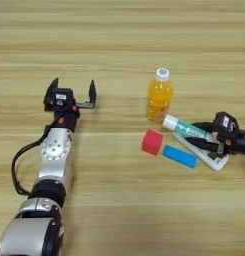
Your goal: Move the objects on the table
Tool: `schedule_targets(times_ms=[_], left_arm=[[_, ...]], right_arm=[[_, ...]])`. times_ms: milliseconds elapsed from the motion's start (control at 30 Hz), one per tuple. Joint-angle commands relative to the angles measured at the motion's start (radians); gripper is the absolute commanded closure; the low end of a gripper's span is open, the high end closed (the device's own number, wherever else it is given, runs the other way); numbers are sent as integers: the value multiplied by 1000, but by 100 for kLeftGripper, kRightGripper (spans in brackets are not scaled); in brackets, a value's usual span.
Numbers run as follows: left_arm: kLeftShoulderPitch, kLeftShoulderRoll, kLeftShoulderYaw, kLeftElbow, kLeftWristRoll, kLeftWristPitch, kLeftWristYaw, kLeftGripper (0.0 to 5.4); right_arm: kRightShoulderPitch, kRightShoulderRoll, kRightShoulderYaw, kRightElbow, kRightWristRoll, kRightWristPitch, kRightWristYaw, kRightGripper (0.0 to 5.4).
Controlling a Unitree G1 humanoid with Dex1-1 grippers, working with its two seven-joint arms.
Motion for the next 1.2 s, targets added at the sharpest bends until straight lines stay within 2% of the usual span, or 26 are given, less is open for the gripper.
schedule_targets(times_ms=[33, 167, 900, 1200], left_arm=[[-14, -5, -4, 2, 16, -5, 7, 0], [-11, -5, -4, -1, 16, -5, 8, 0], [-10, -13, -7, -5, 22, -6, 14, 0], [-7, -18, -6, -13, 26, -4, 17, 0]], right_arm=[[-36, 50, 40, 14, -23, 13, -24, 374], [-74, 94, 39, 43, -30, 35, -70, 374], [-143, 174, 81, 120, -61, 31, -104, 374], [-163, 183, 74, 174, -67, 22, -107, 374]])
